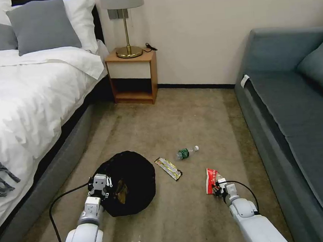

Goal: Pick up the trash bin, then pick up the garbage on the floor and place it into the trash bin.

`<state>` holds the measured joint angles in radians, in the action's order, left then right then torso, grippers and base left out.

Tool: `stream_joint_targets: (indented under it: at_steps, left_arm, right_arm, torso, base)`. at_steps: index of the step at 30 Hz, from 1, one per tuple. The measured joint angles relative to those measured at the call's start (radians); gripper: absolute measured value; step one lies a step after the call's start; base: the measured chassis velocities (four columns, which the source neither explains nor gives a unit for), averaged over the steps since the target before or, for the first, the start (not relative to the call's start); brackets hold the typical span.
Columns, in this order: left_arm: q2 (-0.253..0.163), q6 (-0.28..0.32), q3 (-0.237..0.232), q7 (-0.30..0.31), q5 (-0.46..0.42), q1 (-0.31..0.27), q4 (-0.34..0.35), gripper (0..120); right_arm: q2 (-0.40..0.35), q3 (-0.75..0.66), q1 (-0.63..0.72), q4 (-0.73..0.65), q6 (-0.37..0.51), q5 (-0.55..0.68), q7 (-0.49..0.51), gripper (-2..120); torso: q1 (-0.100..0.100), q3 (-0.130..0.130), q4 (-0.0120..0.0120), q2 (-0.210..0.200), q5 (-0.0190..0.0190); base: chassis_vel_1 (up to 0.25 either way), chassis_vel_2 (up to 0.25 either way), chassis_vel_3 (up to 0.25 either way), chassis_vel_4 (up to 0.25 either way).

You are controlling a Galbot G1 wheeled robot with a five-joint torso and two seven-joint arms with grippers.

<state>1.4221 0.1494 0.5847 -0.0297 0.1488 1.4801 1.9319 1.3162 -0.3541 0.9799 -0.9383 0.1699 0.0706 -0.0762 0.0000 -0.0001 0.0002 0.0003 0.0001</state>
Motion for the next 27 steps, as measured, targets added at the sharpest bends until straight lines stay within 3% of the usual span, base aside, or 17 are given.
stream_joint_targets:
  at_steps: [8, 20, 27]
  left_arm:
    - [0.001, 0.000, -0.005, 0.000, 0.000, 0.001, 0.001, 5]
    - [0.003, -0.004, -0.008, 0.000, 0.003, 0.011, -0.002, 5]
    - [0.006, 0.000, -0.018, -0.001, 0.001, 0.011, 0.008, 5]
  right_arm:
    - [0.003, -0.007, -0.001, 0.011, -0.007, -0.011, 0.000, 0]
    - [0.012, -0.022, -0.014, 0.055, -0.067, -0.031, 0.002, 0]
    - [0.031, -0.040, -0.040, 0.111, -0.237, -0.041, 0.016, 0]
  torso:
    - [0.000, 0.000, -0.0002, 0.000, -0.0002]
    - [0.000, 0.000, -0.0002, 0.000, -0.0001]
    - [0.000, 0.000, -0.0005, 0.000, 0.0001]
  base:
    - [0.000, 0.000, 0.000, 0.000]
    - [0.000, 0.000, 0.000, 0.000]
    - [0.000, 0.000, 0.000, 0.000]
